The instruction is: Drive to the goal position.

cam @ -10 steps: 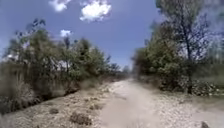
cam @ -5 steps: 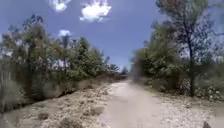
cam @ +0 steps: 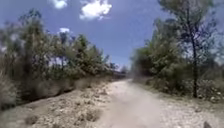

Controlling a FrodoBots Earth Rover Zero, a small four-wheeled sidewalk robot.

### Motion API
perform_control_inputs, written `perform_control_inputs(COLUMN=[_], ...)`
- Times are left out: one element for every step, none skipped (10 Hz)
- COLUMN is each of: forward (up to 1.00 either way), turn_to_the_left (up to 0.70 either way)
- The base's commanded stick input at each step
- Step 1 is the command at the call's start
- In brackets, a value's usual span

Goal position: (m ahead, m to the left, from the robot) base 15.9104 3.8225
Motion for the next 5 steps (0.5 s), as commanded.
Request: perform_control_inputs(forward=[0.45, 0.45, 0.45, 0.45, 0.45], turn_to_the_left=[0.00, 0.00, 0.00, 0.00, 0.00])
